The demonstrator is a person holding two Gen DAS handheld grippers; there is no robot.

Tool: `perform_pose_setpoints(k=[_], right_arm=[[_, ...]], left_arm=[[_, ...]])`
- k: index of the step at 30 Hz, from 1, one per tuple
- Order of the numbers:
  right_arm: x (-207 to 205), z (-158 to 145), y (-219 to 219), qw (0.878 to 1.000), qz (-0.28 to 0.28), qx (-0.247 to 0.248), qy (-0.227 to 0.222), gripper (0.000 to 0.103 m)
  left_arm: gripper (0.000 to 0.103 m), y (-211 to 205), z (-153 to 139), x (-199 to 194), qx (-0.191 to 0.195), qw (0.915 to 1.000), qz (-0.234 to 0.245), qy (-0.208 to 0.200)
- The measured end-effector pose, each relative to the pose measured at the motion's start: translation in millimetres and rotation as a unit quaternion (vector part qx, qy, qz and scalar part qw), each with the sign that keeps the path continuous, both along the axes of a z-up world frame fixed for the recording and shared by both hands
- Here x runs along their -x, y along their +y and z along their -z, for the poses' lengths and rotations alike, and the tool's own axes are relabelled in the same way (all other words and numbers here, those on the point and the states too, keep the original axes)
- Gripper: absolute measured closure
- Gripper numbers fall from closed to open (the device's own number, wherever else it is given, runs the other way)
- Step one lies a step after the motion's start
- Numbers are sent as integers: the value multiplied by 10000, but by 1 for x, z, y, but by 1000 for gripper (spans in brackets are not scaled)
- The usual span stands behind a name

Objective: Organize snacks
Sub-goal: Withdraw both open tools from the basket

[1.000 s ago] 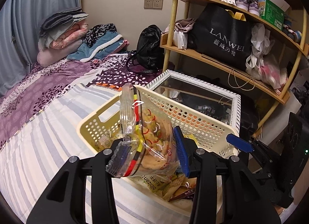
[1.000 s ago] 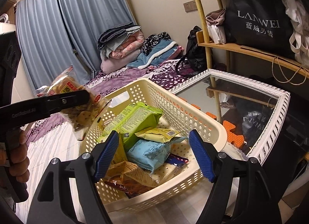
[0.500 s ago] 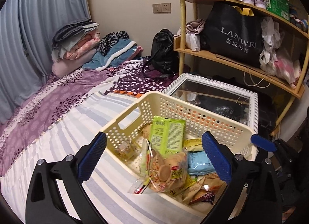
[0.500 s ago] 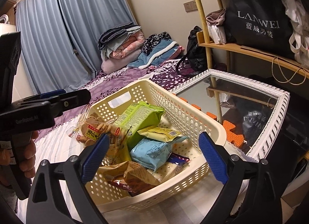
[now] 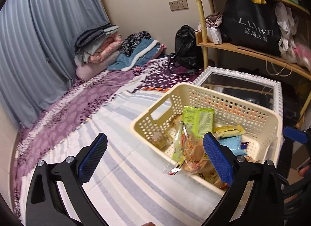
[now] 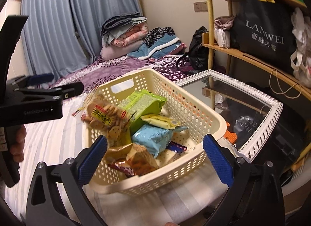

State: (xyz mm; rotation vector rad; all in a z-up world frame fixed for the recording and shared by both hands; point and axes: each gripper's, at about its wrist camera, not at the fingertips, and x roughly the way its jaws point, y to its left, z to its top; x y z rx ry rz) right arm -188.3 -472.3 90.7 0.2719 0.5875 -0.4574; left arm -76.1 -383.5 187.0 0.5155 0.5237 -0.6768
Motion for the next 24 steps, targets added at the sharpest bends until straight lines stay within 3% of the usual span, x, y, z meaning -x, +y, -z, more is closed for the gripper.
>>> perform_pose_setpoints(k=[4,24], right_arm=[[2,-2,14,9997,-73,192,123,5],[5,-10,44,9978,-102,569,334,5]], left_arm=[[3,4,1,11,-236,9989,-75,-395],[3,26,5,22,-262,9987,-13,-436]])
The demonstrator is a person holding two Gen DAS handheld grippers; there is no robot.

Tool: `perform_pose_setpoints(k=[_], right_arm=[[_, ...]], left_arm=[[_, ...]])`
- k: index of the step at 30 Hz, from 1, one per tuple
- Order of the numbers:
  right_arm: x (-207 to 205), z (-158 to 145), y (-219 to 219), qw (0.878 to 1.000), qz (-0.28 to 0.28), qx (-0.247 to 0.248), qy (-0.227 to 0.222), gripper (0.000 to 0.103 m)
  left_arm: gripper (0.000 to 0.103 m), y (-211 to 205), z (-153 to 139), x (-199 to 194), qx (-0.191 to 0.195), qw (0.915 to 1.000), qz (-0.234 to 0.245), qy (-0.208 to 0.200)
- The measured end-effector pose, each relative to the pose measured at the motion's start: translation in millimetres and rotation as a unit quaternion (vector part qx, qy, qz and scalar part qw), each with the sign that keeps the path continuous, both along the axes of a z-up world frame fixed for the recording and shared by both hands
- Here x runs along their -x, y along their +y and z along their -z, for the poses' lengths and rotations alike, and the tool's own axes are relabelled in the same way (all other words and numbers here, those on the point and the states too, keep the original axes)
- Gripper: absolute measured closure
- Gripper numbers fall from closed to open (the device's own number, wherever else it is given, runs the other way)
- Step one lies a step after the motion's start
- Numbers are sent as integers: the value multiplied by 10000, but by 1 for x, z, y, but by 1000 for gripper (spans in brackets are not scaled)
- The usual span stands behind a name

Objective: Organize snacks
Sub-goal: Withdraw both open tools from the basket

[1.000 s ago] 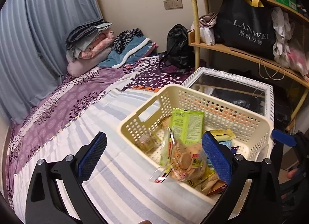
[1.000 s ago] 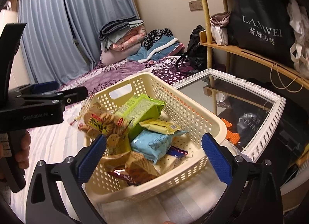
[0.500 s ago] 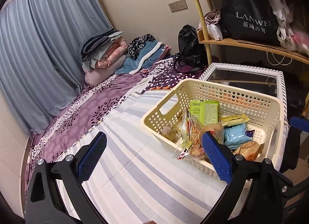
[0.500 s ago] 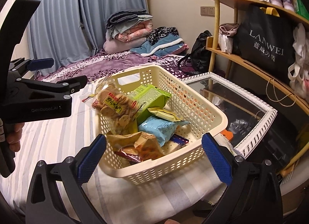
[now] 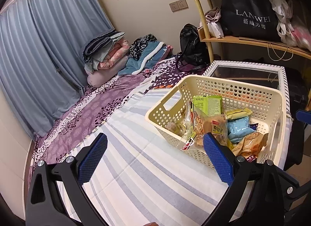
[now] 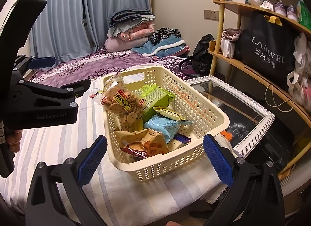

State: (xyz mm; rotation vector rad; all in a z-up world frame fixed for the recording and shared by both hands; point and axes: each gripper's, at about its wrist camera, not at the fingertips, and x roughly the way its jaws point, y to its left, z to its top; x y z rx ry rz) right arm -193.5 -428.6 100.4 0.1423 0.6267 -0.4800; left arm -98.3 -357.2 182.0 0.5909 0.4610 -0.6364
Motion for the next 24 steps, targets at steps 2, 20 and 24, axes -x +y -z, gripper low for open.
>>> perform_pose_setpoints(k=[2,20,24], right_arm=[[-1,1,0,10000,-17,7,19,5],[-2,8,-5,9999,23,-109,81,5],[-4,7,-2,9999,-44,-89,82,5]], left_arm=[[3,0,1,0,-18,10000,2,-10],[3,-5,12,5,-138,9998,114,-120],[3,-1,13,2,-161,9998,91,27]])
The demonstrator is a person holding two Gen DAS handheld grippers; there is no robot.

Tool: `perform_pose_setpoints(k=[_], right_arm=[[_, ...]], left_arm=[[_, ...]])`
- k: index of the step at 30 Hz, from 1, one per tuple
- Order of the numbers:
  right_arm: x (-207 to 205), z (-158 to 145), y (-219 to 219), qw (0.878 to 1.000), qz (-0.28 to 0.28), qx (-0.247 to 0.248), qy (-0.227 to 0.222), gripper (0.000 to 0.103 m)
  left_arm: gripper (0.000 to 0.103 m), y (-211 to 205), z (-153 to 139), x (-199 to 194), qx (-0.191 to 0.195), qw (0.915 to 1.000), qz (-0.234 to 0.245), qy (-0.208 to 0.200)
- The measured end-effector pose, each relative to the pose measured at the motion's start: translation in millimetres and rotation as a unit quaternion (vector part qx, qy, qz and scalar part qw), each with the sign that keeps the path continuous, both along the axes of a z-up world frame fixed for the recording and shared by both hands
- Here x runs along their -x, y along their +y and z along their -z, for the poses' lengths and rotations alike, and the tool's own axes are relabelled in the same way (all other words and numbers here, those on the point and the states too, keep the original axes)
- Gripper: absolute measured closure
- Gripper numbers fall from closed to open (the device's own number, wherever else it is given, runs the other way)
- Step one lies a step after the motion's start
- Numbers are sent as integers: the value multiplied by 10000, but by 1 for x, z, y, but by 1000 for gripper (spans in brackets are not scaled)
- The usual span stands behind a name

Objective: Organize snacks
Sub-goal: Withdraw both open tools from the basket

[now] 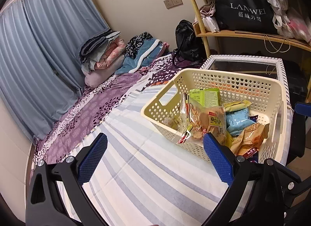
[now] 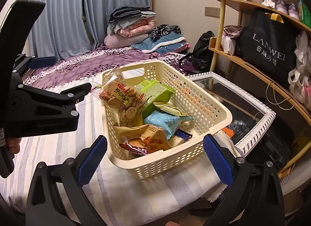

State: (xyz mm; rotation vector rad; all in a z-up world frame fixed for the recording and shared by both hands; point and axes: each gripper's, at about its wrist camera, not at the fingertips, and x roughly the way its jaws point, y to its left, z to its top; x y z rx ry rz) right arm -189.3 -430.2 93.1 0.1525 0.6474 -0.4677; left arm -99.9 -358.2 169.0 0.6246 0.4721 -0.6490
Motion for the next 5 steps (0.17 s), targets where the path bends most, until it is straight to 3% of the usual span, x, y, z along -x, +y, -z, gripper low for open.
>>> perform_pose_setpoints(k=[5], right_arm=[[-4,-1,8,9999,-104,3,-8,5]], left_arm=[[3,14,5,-8,29,9997,-212,147]])
